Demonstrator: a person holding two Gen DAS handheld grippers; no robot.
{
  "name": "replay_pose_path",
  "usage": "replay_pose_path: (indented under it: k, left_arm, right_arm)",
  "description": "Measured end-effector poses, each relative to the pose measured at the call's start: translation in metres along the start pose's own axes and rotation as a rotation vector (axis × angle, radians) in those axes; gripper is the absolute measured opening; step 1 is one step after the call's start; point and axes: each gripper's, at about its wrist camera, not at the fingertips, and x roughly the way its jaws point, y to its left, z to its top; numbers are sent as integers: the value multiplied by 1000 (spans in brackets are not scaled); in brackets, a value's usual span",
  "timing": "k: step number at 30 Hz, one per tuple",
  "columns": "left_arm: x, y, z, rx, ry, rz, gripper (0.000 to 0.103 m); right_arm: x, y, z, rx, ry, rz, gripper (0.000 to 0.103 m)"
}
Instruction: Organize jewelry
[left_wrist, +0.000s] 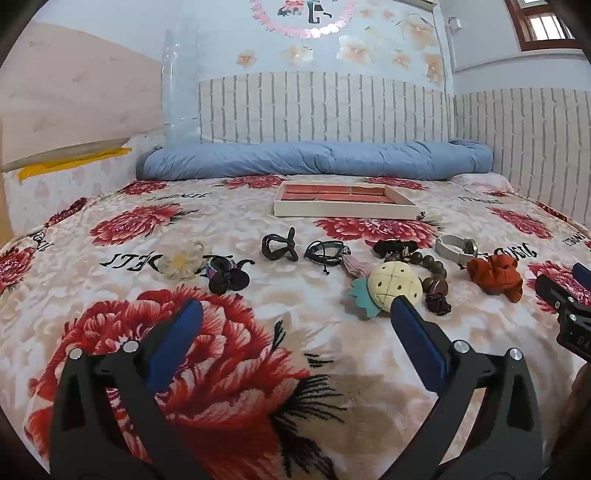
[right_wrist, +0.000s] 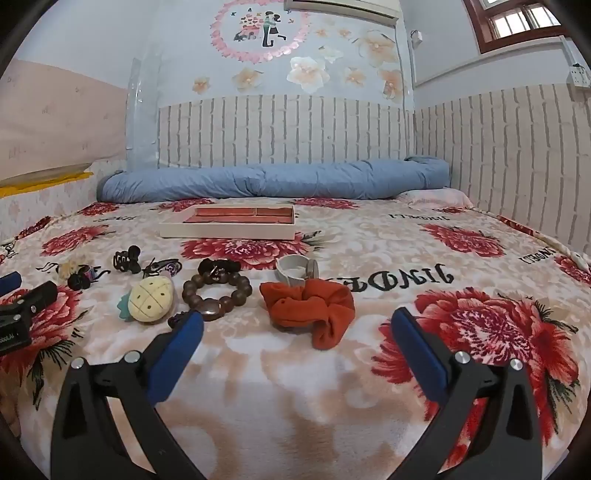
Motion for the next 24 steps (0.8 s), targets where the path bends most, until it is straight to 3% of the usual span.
replay_pose_path:
  k: [24]
  left_arm:
    - [-4, -3, 0, 3, -10, -3, 98]
  right_arm:
    - [-1, 0, 0, -3, -10, -2, 99]
